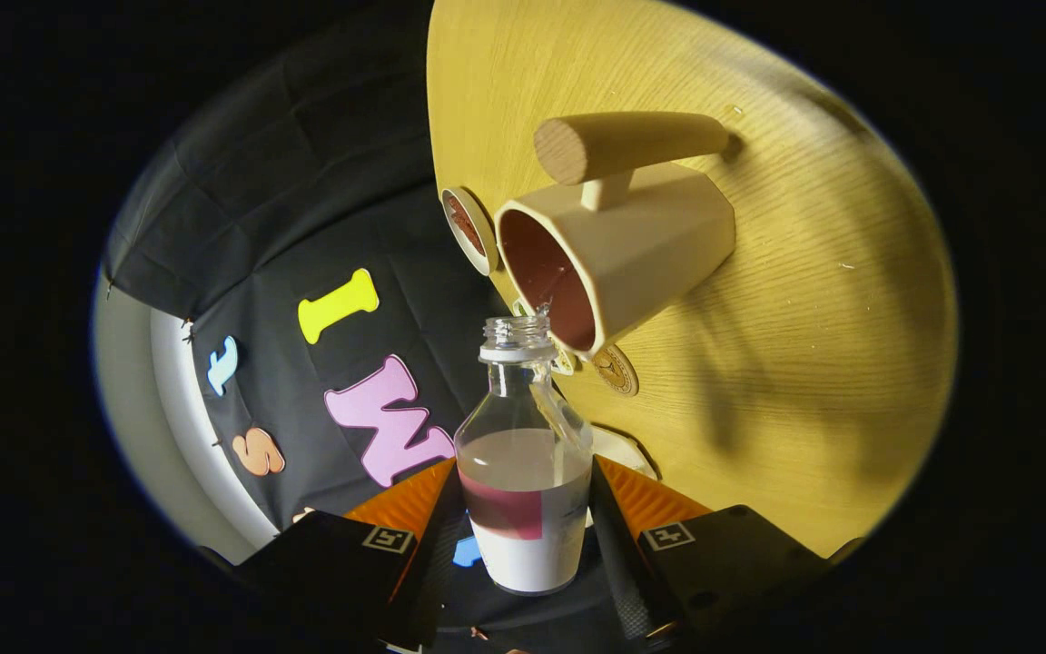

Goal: Take the bottle from table, then pour the juice into the cup, finally place the bottle on the coaster

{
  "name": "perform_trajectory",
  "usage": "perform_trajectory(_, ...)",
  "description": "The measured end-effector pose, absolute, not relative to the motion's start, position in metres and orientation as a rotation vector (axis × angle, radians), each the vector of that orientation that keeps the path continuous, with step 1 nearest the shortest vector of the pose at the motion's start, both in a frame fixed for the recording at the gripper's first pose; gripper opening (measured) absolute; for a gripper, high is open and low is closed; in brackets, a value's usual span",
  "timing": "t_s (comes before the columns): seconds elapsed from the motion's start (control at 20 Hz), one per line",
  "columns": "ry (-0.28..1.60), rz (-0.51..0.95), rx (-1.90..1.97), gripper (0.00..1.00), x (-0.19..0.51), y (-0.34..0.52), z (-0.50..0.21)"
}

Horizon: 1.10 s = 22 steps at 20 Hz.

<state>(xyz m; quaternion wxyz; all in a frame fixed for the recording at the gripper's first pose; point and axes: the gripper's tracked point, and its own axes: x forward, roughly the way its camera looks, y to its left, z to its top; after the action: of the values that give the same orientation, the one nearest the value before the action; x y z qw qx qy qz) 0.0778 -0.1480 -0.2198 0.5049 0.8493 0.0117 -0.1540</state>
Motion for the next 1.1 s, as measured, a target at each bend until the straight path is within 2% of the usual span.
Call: perform_trajectory(1.1,-0.076,-0.396,2.223,0.76,0.095,-0.15,-0.197)
